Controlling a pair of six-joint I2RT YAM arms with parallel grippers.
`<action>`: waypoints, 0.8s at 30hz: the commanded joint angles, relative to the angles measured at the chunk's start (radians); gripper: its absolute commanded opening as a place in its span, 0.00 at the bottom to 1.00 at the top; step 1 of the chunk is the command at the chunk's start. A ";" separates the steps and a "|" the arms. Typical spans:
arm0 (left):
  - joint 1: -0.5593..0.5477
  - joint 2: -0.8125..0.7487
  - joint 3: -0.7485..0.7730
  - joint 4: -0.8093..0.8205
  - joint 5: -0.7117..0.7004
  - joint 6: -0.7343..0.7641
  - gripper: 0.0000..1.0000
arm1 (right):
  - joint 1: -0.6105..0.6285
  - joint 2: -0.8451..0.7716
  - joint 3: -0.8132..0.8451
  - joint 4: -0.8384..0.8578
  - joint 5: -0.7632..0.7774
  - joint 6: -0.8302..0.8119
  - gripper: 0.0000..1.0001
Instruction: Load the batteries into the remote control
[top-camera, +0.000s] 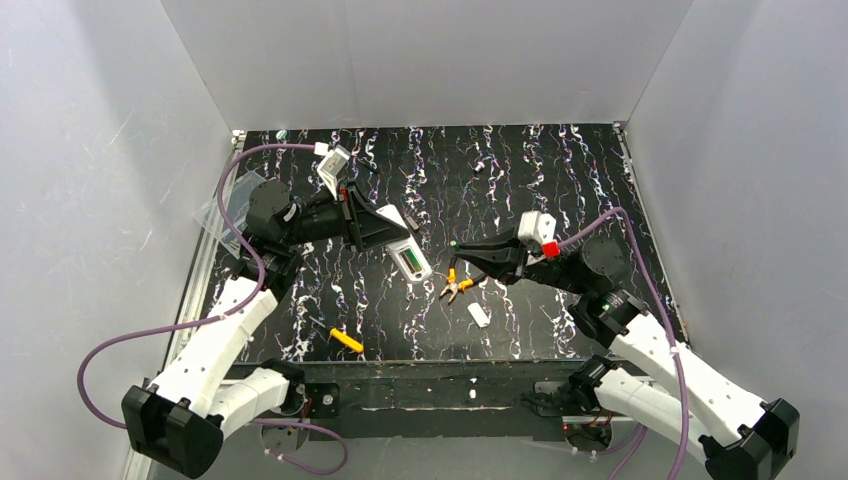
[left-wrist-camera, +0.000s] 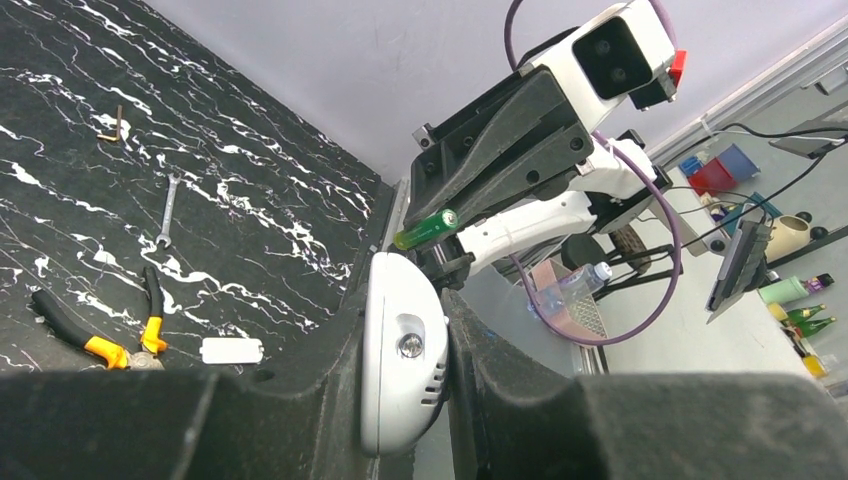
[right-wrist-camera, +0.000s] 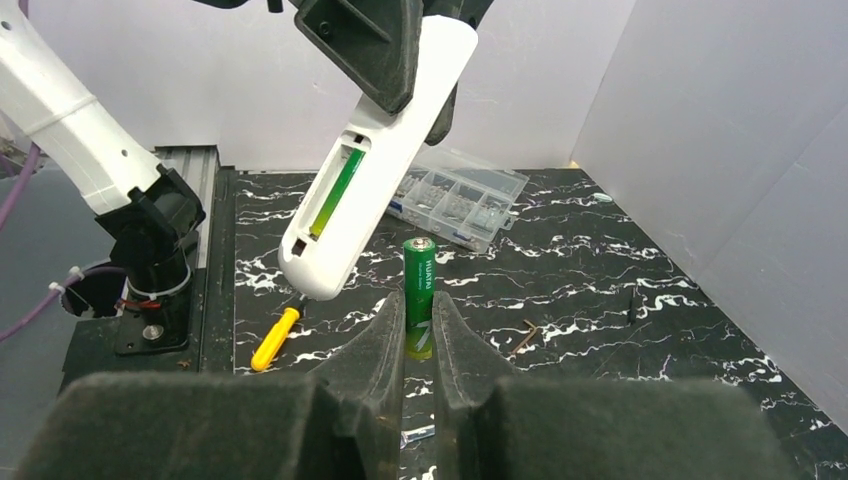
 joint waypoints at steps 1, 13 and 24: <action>-0.001 -0.036 -0.007 0.089 0.036 0.014 0.00 | 0.004 0.006 0.055 0.019 0.025 0.000 0.01; -0.001 -0.058 0.032 -0.327 -0.154 0.054 0.00 | -0.062 0.735 0.564 -1.252 1.286 1.630 0.01; 0.000 -0.067 0.033 -0.380 -0.177 0.067 0.00 | -0.063 0.716 0.378 -1.442 1.070 1.995 0.01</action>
